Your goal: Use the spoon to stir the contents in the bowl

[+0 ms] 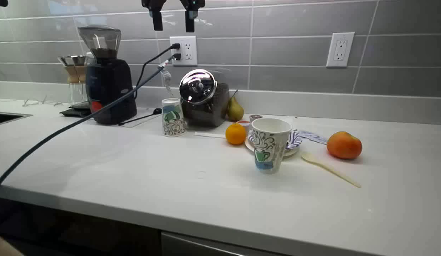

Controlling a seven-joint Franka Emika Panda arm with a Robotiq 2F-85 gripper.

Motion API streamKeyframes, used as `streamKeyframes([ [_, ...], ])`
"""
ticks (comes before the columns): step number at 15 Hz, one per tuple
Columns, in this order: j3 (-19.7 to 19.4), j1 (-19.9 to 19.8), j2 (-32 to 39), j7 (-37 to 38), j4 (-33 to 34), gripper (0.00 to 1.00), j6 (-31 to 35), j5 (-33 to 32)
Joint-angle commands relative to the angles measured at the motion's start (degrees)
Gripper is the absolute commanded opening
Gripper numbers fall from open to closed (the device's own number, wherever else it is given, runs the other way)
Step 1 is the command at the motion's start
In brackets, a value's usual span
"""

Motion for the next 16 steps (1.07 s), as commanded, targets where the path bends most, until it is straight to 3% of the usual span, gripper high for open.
streamKeyframes([
  [1, 0.3, -0.3, 0.1, -0.1, 0.2, 1.0, -0.2, 0.1],
  [7, 0.3, -0.3, 0.1, -0.1, 0.2, 1.0, -0.2, 0.1],
  [11, -1.3, -3.9, -1.4, 3.0, -0.8, 1.0, -0.9, -1.8],
  [16, -6.2, -11.6, -1.4, 7.1, -0.4, 1.0, -1.0, -4.0],
])
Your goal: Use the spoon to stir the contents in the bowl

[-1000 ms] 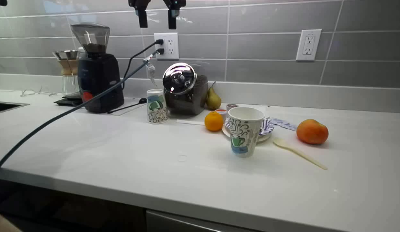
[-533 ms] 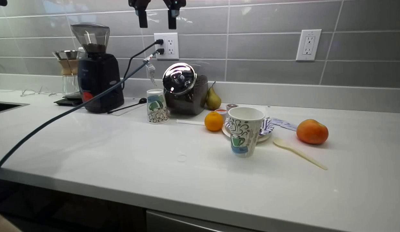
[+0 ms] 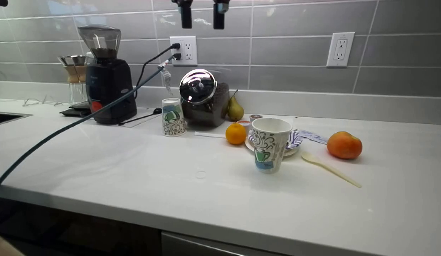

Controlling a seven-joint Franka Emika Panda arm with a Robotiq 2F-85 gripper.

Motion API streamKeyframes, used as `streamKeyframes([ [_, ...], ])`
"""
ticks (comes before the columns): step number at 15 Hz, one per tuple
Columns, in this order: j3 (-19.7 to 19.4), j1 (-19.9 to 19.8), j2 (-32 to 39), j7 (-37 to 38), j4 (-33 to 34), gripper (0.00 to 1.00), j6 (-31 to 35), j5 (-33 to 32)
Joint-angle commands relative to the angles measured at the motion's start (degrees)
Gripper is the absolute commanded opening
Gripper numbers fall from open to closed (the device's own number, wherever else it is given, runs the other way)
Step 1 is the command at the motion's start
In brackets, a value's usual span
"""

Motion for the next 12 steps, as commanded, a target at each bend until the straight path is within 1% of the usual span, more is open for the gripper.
streamKeyframes([
  [1, -3.7, -5.3, 0.8, 3.6, 1.1, 1.0, 0.3, -2.5],
  [3, -6.2, -7.9, 4.3, 4.9, 3.2, 1.0, 3.0, -2.7],
  [4, -7.3, -8.9, 7.2, 5.8, 4.8, 1.0, 4.6, -2.4],
  [6, -8.6, -9.9, 12.8, 9.2, 7.4, 1.0, 8.1, -1.1],
  [10, -7.9, -9.4, 24.5, 21.9, 11.8, 1.0, 13.8, -0.2],
  [11, -7.8, -9.1, 26.8, 25.1, 12.9, 1.0, 13.9, -0.2],
  [12, -8.5, -9.1, 20.6, 19.8, 8.6, 1.0, 13.4, -1.2],
])
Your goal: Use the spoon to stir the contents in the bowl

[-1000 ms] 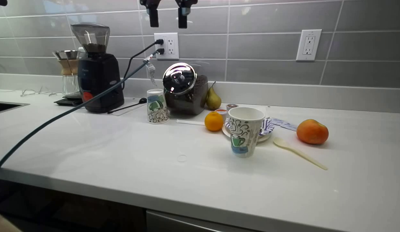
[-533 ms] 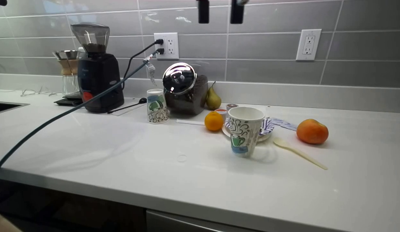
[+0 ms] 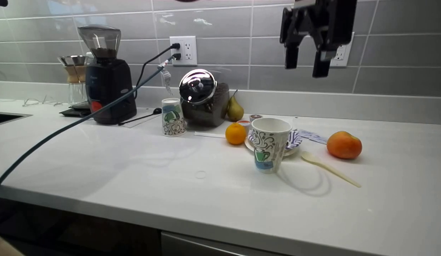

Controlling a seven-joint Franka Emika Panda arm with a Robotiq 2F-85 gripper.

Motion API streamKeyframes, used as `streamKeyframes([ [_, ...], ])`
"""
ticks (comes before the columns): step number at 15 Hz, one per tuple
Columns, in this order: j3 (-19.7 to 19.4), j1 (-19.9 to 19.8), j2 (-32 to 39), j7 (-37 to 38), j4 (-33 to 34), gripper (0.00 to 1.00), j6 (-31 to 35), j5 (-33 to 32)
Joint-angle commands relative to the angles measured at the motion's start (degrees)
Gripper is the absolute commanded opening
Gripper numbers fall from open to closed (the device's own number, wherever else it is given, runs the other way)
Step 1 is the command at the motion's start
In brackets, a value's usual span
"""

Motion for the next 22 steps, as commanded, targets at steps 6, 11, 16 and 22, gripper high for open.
streamKeyframes([
  [6, -0.4, 1.3, 8.9, 12.4, 6.3, 1.0, -0.2, 0.3],
  [11, -1.6, 0.5, 13.6, 22.3, 8.7, 1.0, 1.5, 5.5],
  [16, -3.6, -2.7, 20.6, 22.8, 13.5, 1.0, -2.9, 16.1],
  [22, -3.7, -8.4, 28.4, 21.9, 20.5, 1.0, -7.5, 29.7],
])
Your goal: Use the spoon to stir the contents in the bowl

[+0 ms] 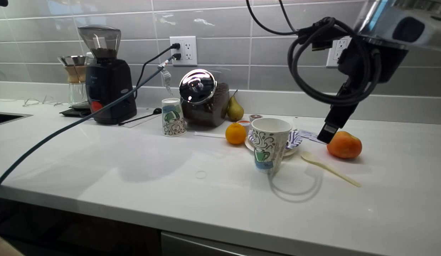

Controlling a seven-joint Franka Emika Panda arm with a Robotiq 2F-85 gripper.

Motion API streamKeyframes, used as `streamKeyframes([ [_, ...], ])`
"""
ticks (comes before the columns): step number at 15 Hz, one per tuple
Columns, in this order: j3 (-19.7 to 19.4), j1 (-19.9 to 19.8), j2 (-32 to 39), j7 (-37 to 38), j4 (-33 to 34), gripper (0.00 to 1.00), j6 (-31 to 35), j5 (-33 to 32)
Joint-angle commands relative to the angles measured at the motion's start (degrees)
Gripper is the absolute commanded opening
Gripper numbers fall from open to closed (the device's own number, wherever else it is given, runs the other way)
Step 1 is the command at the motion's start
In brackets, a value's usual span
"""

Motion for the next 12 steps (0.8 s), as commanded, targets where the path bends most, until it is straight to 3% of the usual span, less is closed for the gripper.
streamKeyframes([
  [1, 0.4, -3.1, 5.9, -0.4, 6.9, 1.0, -5.4, 7.0],
  [2, 0.5, -3.6, 7.2, 0.2, 7.9, 1.0, -5.6, 7.9],
  [3, -0.4, -1.9, 3.8, -0.1, 3.7, 1.0, -3.1, 5.0],
  [7, -0.1, -2.8, 6.6, 0.0, 6.2, 1.0, -3.9, 6.3],
  [12, 1.5, -4.8, 8.9, -1.6, 7.8, 1.0, -4.3, 12.3],
])
